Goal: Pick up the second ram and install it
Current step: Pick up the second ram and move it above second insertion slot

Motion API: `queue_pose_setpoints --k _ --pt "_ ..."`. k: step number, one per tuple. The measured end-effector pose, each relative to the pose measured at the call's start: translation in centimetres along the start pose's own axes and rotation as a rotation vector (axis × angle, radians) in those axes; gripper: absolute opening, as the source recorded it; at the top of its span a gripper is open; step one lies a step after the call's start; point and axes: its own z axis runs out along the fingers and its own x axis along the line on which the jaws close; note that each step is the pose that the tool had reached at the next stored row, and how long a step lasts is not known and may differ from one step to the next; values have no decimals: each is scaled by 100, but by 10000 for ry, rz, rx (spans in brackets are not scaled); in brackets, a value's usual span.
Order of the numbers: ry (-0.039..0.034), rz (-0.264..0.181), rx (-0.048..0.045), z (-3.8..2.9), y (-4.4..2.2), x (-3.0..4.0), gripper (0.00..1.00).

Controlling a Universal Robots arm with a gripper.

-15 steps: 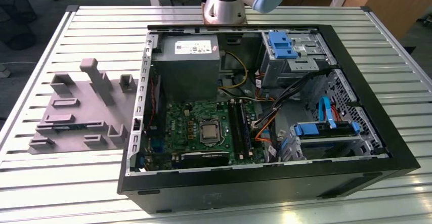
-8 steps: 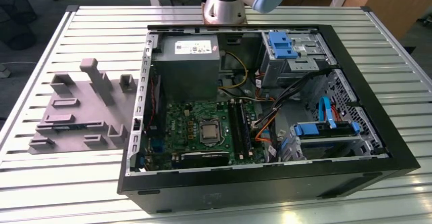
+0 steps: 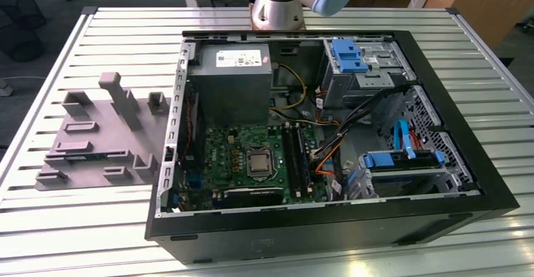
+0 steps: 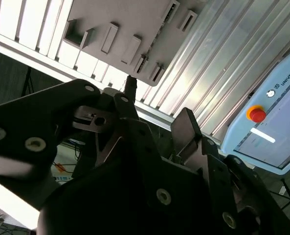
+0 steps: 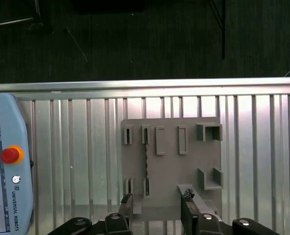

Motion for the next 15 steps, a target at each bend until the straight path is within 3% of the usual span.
queue_pose_setpoints --k 1,5,6,15 --pt "-3 0 0 10 0 0 51" --pt "-5 -1 -1 18 0 0 51" --pt "-14 0 -1 54 1 1 51" --pt "-18 0 -1 71 1 1 51"
